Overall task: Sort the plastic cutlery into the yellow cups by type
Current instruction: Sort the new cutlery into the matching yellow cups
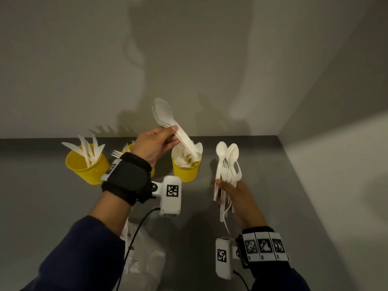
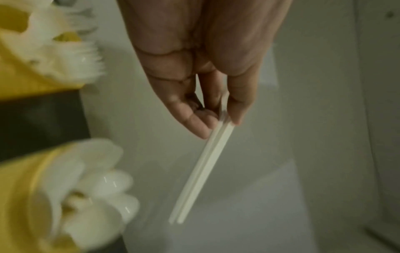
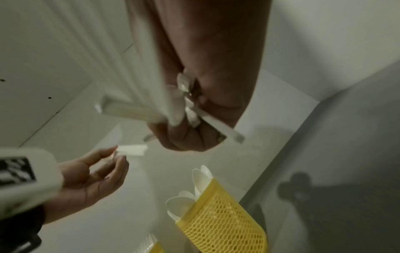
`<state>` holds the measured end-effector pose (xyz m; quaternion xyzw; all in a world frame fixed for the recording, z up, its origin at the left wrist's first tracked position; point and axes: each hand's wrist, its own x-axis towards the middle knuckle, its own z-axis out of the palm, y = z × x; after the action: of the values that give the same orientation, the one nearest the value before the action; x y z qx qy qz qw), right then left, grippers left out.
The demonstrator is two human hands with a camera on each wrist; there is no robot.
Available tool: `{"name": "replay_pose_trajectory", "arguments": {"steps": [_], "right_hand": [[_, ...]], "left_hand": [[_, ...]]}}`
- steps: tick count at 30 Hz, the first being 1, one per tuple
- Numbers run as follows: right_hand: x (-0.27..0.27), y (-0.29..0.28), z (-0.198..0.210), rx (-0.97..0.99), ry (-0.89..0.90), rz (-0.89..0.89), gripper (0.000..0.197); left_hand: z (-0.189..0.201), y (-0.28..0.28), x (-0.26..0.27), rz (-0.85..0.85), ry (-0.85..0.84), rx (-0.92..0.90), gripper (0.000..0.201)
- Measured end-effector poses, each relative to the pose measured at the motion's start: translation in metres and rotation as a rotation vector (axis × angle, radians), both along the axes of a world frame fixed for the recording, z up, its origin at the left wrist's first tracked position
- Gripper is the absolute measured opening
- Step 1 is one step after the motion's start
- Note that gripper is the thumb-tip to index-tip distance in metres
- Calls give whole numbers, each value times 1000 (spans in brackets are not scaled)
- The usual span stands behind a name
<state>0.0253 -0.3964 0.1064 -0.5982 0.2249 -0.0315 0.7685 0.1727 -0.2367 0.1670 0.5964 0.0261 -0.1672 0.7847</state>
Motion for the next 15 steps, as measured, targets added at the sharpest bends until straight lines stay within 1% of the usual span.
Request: {"name": "replay_pose_trajectory", "arguments": {"steps": [2,3,5,8,11,13,15], "right_hand": [[0,-4,-3,10,5,-43,19],[1,-5,-4,15,5,-48,20],[2,-4,-5,20,7,-41,25],[4,-1,-7,-17,25,-20,36],[4,1,-6,-38,23,-11,38],[2,1,-5,-52,22,-8,37],[3,3,-4,-71,23,-2,36]], "left_hand": [[-8,-2,9,85,-68,161,9],[-13,-6,12,111,-105,259,9],[-26,-17,12,110,-166,427,16],[-40,-30,8,15,-228,639,24],[-52,-31,8,-119,-247,894,29],[-55,-27,8,-149,-228,959,34],[-55,-20,6,-125,-263,954,46]]}}
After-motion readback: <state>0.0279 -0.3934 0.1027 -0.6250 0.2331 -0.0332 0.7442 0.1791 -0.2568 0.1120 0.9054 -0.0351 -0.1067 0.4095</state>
